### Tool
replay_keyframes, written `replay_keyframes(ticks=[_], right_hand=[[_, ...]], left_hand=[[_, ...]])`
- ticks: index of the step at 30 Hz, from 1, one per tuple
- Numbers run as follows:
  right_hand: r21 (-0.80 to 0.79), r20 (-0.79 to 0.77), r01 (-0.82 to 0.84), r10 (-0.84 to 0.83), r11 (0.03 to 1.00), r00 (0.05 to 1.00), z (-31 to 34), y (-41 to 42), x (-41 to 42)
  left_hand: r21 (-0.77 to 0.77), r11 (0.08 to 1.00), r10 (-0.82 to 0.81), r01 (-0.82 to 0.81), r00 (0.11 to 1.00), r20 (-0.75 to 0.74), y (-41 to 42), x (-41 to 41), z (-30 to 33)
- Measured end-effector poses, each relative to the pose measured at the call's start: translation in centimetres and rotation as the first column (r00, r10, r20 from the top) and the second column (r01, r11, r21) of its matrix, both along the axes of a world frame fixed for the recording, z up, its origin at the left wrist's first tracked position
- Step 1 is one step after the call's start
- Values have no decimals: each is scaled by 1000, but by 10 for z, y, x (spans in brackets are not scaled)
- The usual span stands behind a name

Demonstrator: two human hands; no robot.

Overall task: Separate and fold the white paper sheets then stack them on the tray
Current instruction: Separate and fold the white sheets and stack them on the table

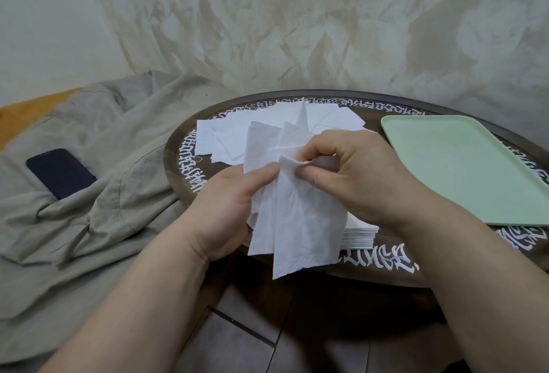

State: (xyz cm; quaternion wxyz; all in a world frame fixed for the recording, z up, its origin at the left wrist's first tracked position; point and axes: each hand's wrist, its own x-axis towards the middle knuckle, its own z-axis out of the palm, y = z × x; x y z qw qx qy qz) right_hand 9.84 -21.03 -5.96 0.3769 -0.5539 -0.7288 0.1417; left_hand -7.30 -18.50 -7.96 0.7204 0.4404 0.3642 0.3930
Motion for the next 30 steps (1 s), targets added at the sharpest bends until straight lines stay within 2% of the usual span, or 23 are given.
replay_keyframes(ticks=[3, 10, 19, 30], right_hand=[[10, 0, 10, -10, 1000, 1000, 1, 0, 0], [20, -135, 40, -37, 999, 990, 1, 1, -3], [0, -80, 35, -35, 999, 996, 2, 0, -1], [5, -129, 93, -91, 996, 987, -1, 1, -4]], left_hand=[[23, 1000, 4, -3, 999, -40, -2, 0, 0], [115, 990, -68, 80, 992, -103, -9, 1, 6], [133, 986, -85, 99, 990, -109, -9, 3, 6], [129, 987, -91, 100, 993, -71, -3, 1, -2]])
